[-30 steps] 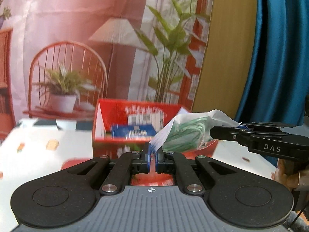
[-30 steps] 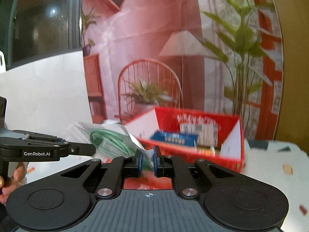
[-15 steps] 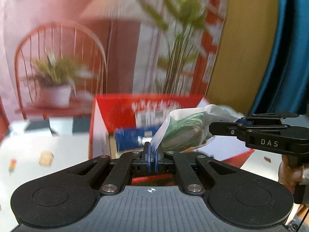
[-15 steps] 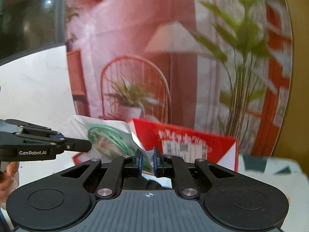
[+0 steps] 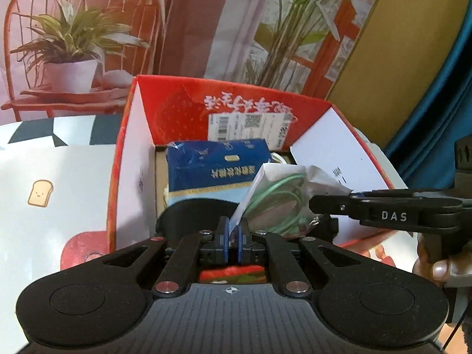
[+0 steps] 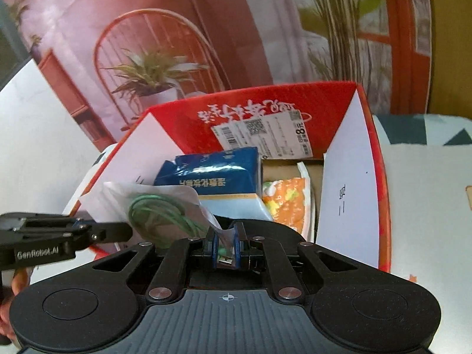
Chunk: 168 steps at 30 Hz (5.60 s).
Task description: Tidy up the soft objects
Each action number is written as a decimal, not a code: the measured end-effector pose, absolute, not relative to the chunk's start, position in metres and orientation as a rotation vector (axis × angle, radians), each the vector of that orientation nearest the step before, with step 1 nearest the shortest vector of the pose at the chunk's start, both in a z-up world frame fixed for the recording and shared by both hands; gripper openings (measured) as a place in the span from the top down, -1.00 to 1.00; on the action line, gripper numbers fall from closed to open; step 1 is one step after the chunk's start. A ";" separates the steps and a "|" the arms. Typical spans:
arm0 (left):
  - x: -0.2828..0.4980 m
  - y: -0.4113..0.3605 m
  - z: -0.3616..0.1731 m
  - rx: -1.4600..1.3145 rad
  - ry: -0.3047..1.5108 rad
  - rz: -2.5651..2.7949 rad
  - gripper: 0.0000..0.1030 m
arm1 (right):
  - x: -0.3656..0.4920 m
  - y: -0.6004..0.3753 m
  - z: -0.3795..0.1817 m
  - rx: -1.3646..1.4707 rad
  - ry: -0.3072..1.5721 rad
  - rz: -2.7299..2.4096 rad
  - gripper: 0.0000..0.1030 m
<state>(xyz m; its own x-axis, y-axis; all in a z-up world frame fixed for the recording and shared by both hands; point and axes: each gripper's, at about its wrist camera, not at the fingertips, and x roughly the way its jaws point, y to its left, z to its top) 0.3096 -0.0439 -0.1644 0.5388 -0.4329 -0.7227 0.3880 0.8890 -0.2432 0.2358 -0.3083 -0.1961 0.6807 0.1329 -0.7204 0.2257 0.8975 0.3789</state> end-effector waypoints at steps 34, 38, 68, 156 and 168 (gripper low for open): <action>0.171 -0.023 -0.178 -0.060 0.716 -0.388 -0.03 | 0.100 -0.241 -0.183 0.234 0.495 -0.117 0.16; 0.164 -0.019 -0.195 -0.078 0.748 -0.364 -0.04 | 0.088 -0.235 -0.202 0.235 0.536 -0.139 0.16; 0.181 0.003 -0.232 -0.205 0.829 -0.245 -0.01 | 0.094 -0.228 -0.228 0.366 0.547 -0.070 0.53; 0.155 0.014 -0.157 -0.185 0.524 -0.249 0.87 | 0.116 -0.212 -0.199 0.363 0.528 0.029 0.77; 0.193 -0.025 -0.099 -0.125 0.410 -0.290 0.86 | 0.136 -0.243 -0.125 0.258 0.335 -0.001 0.77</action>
